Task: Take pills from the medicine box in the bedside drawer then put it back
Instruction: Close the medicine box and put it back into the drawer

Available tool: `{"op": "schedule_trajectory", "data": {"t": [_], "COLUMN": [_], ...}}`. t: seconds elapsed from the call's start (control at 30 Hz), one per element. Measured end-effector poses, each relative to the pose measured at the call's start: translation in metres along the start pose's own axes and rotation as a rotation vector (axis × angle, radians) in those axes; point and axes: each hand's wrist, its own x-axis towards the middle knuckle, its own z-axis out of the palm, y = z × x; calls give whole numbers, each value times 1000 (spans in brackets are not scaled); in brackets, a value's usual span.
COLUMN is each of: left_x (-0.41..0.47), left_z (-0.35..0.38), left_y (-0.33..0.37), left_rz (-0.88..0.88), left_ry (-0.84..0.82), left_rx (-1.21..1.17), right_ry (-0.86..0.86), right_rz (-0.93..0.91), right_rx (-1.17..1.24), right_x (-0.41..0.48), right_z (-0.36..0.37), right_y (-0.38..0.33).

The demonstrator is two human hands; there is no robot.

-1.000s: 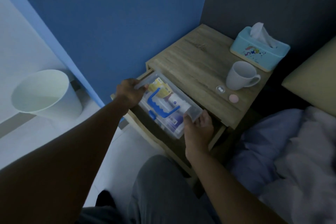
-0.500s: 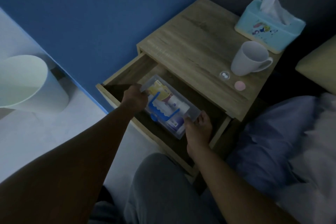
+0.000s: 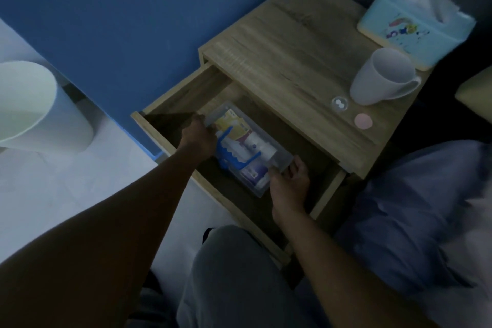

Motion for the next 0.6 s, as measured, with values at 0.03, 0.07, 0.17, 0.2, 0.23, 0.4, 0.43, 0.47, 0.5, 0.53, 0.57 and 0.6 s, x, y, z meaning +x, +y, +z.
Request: {"op": "schedule_trajectory", "data": {"t": [0.03,0.07,0.17,0.2,0.23,0.4,0.43,0.47,0.5,0.53,0.57,0.6], "left_x": [0,-2,-8,-14,-20,-54,-61,-68,-74,-79,-84,-87], "left_z": [0,0,1,1,0,-14,-17,-20,-22,-23,-23,-22], "left_y": [0,0,-1,-1,-2,-20,-25,-30,-36,-42,-47,-52], "left_rz": [-1,7,97,136,182,427,413,379,334,284,235,187], "left_ry": [-5,-6,-14,-6,16,340,376,394,394,379,350,309], "left_rx": [2,11,88,121,143,351,306,237,174,123,73,3], "right_ry": [0,2,-13,-46,-88,-268,-287,-306,-326,-344,-357,-360], "right_rz": [-9,-26,-158,-225,-301,-647,-693,-730,-759,-785,-811,-831], "right_rx": [-40,-106,-371,-426,-467,-660,-692,-721,-748,-774,-803,-842], "right_x": [0,0,-7,-10,-13,-25,-25,-25,-24,-22,-18,-14], "right_z": [-1,-3,-10,-13,-16,-33,-37,-41,-45,-50,-55,-60], "right_y": [-1,-2,-5,-8,-10,-31,-36,-41,-47,-52,-56,-60]}}
